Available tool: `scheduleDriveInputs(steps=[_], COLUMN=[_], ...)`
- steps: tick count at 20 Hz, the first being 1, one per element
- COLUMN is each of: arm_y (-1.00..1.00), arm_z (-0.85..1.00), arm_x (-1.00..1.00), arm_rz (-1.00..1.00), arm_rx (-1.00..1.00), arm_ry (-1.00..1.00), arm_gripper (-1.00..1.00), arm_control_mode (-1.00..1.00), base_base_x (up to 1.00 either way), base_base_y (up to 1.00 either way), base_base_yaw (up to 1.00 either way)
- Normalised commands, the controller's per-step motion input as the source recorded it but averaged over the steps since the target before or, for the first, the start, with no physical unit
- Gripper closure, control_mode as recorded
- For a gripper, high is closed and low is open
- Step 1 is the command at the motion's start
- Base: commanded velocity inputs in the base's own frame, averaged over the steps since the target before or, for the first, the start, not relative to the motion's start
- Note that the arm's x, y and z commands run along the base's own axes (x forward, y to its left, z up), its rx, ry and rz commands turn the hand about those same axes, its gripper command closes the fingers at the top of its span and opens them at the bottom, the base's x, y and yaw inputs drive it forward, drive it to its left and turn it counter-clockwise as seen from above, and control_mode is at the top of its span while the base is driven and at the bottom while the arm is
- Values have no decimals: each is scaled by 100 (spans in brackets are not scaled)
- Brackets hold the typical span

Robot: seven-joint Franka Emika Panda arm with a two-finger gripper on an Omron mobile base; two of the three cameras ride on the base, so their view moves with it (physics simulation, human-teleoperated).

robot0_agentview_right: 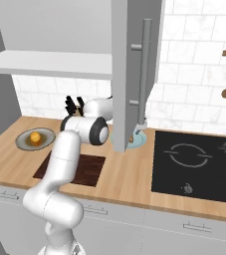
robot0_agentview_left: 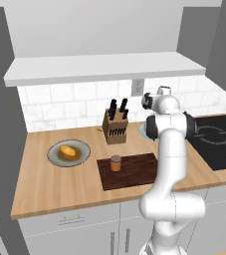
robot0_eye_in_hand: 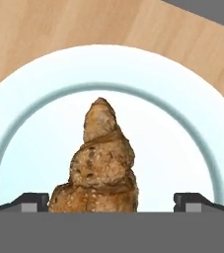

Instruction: From the different types of pastries on the counter, select a croissant and place it on the cutting board. Then retrieve a jar of jam from the cabinet and place it alongside the croissant on the cutting board.

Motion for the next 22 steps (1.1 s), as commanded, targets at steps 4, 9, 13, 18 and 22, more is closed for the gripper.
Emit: scheduleDriveInputs(steps=[4,9,13,18,22], arm_y=[13,8,9,0,0], arm_z=[-8,-12,-11,20,23], arm_x=[-6,-7,0,-2,-14], arm_rz=[9,7,6,8,8], arm_rx=[0,0,0,6,8], arm_ry=[10,10,13,1,0], arm_gripper=[-100,100,100,100,100], arm_control_mode=[-100,-100,-100,-100,-100], base_base_x=[0,0,0,0,0], base_base_y=[0,0,0,0,0], base_base_yaw=[0,0,0,0,0])
